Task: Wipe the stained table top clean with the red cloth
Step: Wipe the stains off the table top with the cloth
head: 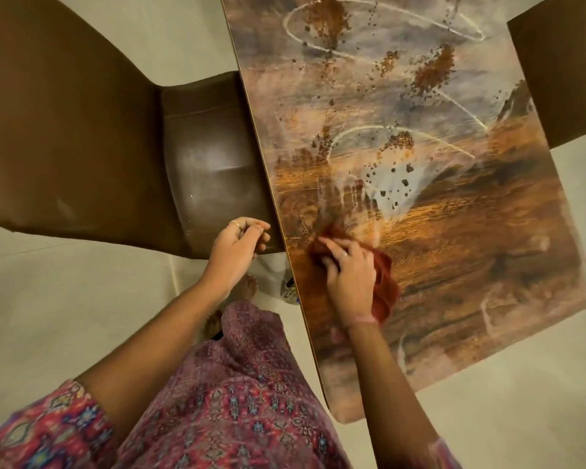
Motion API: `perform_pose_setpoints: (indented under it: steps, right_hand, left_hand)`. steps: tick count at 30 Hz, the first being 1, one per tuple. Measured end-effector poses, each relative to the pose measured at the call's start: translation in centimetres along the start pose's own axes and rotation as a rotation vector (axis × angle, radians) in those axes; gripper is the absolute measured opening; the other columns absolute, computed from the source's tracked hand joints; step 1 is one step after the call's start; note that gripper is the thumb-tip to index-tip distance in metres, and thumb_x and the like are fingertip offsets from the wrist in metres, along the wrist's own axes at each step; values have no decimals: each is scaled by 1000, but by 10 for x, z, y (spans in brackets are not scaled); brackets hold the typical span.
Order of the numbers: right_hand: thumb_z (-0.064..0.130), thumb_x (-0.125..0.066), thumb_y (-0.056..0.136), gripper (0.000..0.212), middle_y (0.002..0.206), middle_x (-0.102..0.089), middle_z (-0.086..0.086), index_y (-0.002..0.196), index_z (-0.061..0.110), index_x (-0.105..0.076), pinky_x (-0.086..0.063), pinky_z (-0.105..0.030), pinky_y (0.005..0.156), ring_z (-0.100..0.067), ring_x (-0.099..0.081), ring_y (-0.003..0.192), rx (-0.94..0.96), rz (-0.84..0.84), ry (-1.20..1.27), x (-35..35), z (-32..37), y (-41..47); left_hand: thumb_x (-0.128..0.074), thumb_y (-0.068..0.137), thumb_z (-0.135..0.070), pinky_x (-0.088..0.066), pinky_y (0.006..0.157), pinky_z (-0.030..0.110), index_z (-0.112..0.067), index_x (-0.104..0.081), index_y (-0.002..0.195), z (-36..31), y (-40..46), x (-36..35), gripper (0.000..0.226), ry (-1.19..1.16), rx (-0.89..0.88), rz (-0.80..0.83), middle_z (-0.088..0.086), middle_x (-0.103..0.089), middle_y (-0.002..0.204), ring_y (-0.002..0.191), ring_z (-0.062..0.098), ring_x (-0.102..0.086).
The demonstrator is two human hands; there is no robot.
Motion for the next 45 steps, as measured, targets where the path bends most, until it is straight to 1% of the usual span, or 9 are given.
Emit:
perform_pose_setpoints:
  steps: [7, 10, 14, 19, 23, 28, 34, 37, 45]
  right_hand:
    - [32, -53, 94, 33, 129, -49, -4, 127, 33, -58, -41, -45, 97, -31, -41, 118, 37, 33, -52, 26, 47, 216]
    - [36, -54, 93, 33, 128, -49, -4, 125, 31, -59, -39, -44, 95, -30, -41, 119, 12, 26, -37, 30, 54, 255]
    - [32, -55, 93, 32, 125, -51, 0, 125, 37, -59, -40, -45, 87, -28, -41, 114, 102, -19, 14, 20, 55, 209]
    - [21, -60, 86, 41, 120, -57, 9, 122, 41, -60, -45, -40, 75, -21, -45, 104, 253, 67, -5, 0, 43, 60]
    - [31, -57, 84, 33, 111, -63, 13, 114, 42, -65, -47, -40, 76, -18, -50, 102, 258, 97, 2, -8, 49, 16]
    - [31, -52, 91, 36, 118, -54, 5, 124, 46, -56, -34, -39, 88, -20, -47, 110, 206, 59, -35, -11, 110, 134]
    - [40, -55, 92, 31, 129, -47, 0, 122, 42, -60, -35, -44, 97, -24, -40, 119, 85, 101, 103, -6, 152, 283]
    - [42, -52, 94, 32, 133, -45, 1, 125, 40, -58, -37, -46, 95, -25, -40, 118, 141, 77, 97, -5, 137, 249]
    - [40, -41, 93, 51, 130, -50, 8, 143, 40, -34, -45, -37, 71, -20, -54, 98, 74, 0, -108, -28, 64, -1]
  left_hand:
    - [-45, 98, -16, -47, 62, 16, -17, -65, 92, -23, 24, -7, 21, 40, 12, -30, -2, -64, 80, 70, 6, -58]
    - [-45, 98, -16, -45, 65, 19, -13, -65, 96, -34, 42, -3, 20, 55, 17, -50, 0, -64, 82, 73, 9, -57]
    - [-45, 98, -16, -48, 60, 13, -9, -63, 101, -49, 65, 2, 20, 43, 7, -60, 0, -63, 82, 71, 7, -58]
    - [-46, 97, -15, -46, 58, 16, -12, -64, 96, -58, 80, -1, 19, -5, 52, -62, -3, -62, 77, 68, 7, -57]
    - [-47, 96, -17, -47, 60, 20, -16, -65, 92, -61, 86, 4, 19, 14, 59, -65, -5, -64, 75, 68, 6, -58]
    - [-48, 96, -15, -47, 65, 24, -19, -63, 93, -65, 92, 14, 16, 21, 77, -52, -3, -65, 77, 70, 9, -59]
    - [-47, 96, -11, -47, 67, 23, -23, -60, 94, -77, 100, 37, 17, 96, 29, 11, 0, -64, 84, 73, 8, -60]
    - [-47, 96, -11, -48, 67, 24, -21, -61, 95, -78, 103, 49, 17, 99, 39, 32, 1, -64, 85, 74, 10, -60]
    - [-49, 96, -13, -47, 65, 20, -18, -62, 97, -75, 114, 65, 15, 157, 96, 88, -2, -65, 82, 74, 10, -59]
Point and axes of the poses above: each hand's wrist, its own y-axis towards the middle knuckle, its own x-axis out of the back of the hand, z = x × y, the point moved 4 cm from there along y, towards the middle knuckle
